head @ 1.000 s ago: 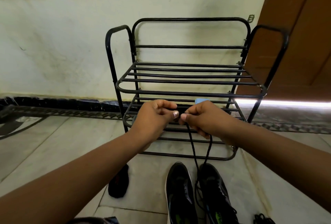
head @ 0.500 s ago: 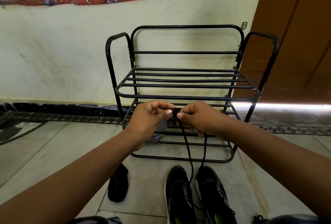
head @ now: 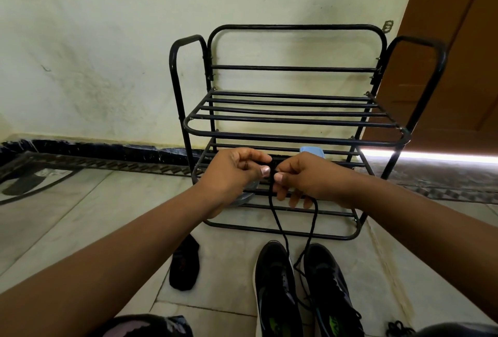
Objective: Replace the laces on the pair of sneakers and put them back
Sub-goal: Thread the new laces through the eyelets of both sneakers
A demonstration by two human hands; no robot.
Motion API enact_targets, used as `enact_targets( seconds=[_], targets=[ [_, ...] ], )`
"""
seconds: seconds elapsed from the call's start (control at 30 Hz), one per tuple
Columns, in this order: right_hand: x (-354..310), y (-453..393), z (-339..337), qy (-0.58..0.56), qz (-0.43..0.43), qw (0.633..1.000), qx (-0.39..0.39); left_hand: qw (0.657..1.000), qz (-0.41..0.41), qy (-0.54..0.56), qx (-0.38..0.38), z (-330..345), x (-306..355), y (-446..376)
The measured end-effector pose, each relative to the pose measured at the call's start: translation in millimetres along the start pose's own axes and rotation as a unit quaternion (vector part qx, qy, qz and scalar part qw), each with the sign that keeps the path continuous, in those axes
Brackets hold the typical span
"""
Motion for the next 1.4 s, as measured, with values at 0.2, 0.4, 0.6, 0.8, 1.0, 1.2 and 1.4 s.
enact_targets(
  seconds=[0.2, 0.4, 0.6, 0.8, 1.0, 1.2, 1.4],
  targets=[
    [-6.2, -4.5, -2.9, 0.089, -0.021, 0.996, -0.005, 1.000, -0.011, -0.008, -0.022, -0.6, -3.0, 3.7],
    [-14.1, -6.5, -8.6, 0.227, -0.060, 0.972, -0.010, 0.999, 0.008, -0.039, -0.024, -0.3, 2.5, 8.4],
    [-8.1, -1.8, -1.7, 0.000, -0.034, 0.999, 0.022, 0.999, 0.016, -0.045, 0.005, -5.7, 3.7, 8.4],
    [-2.6, -2.6, 17.6, -0.186, 0.006, 0.982, 0.017, 0.993, 0.035, -0.095, 0.059, -11.9, 11.1, 9.3],
    [-1.2, -1.0, 5.6, -0.238, 0.024, 0.968, 0.081, 0.984, 0.060, -0.136, 0.093, -16.6, 19.7, 14.6],
    [-6.8, -0.5, -8.0, -0.227, 0.001, 0.964, 0.137, 0.998, 0.003, 0.035, 0.054, -16.9, 7.7, 16.0],
    [-9.2, -4.6, -10.1, -0.267, -0.009, 0.951, 0.155, 0.988, -0.117, 0.098, -0.017, 14.1, -17.2, 14.0]
  ],
)
Point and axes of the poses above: each hand's wrist, its own y-axis away from the middle knuckle, its own z-axis out of the palm, x = y × z, the point moved 9 cm from there along -y, towards the middle knuckle, and after that the axes turned 14 degrees about -z, right-handed, at the moved point
